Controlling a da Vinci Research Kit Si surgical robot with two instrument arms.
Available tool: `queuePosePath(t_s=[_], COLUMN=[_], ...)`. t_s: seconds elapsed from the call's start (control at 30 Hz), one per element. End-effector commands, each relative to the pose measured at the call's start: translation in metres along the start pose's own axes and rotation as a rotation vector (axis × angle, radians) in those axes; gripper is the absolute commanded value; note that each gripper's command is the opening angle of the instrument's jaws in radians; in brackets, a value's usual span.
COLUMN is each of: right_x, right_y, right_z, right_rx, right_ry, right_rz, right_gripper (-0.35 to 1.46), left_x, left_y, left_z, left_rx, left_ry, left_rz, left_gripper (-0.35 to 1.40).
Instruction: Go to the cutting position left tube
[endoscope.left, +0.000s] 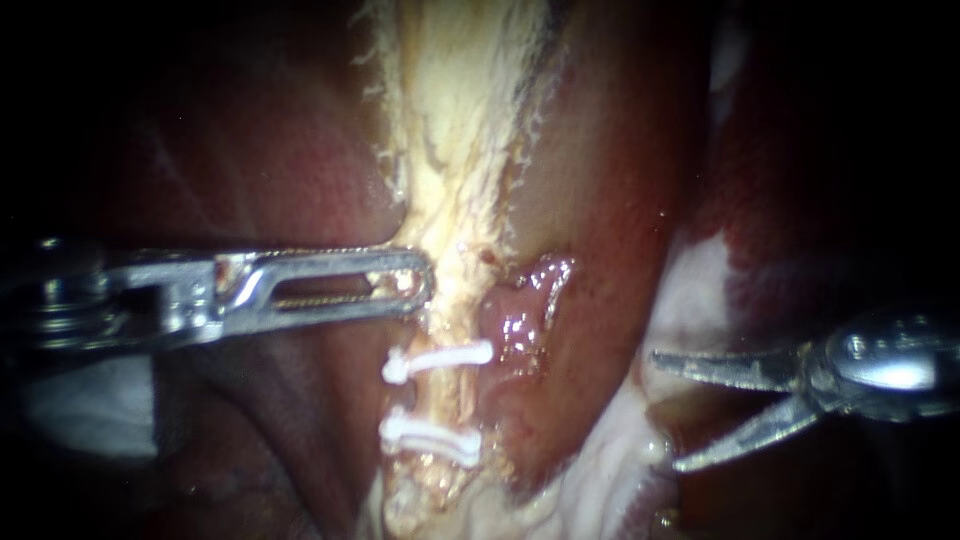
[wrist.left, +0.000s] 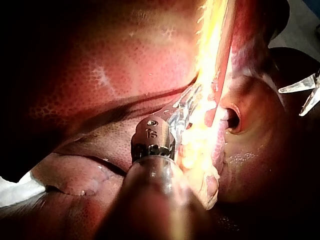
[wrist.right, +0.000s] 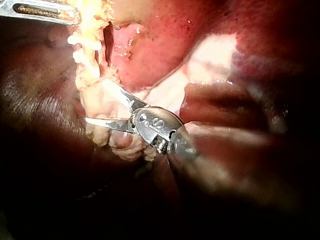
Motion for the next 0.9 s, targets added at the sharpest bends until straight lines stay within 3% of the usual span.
queuePosePath(t_s=[0.03,0.3,0.7,0.9], right_x=[0.0000,0.0000,-0.0007,-0.0006], right_y=[0.0000,0.0000,-0.0002,0.0001], right_z=[0.0000,0.0001,0.0028,0.0047], right_rx=[0.000,-0.001,0.021,0.068], right_ry=[0.000,0.000,-0.057,-0.045], right_rz=[0.000,0.000,-0.008,0.040], right_gripper=[1.43,1.43,1.43,1.43], left_x=[0.0000,-0.0003,-0.0013,-0.0024], left_y=[0.0000,0.0001,0.0019,0.0023], left_z=[0.0000,-0.0006,-0.0048,-0.0075], left_rx=[0.000,0.003,-0.012,-0.016], left_ry=[0.000,0.004,-0.005,-0.024], left_rz=[0.000,0.000,0.003,-0.003], left_gripper=[-0.35,-0.35,-0.35,-0.35])
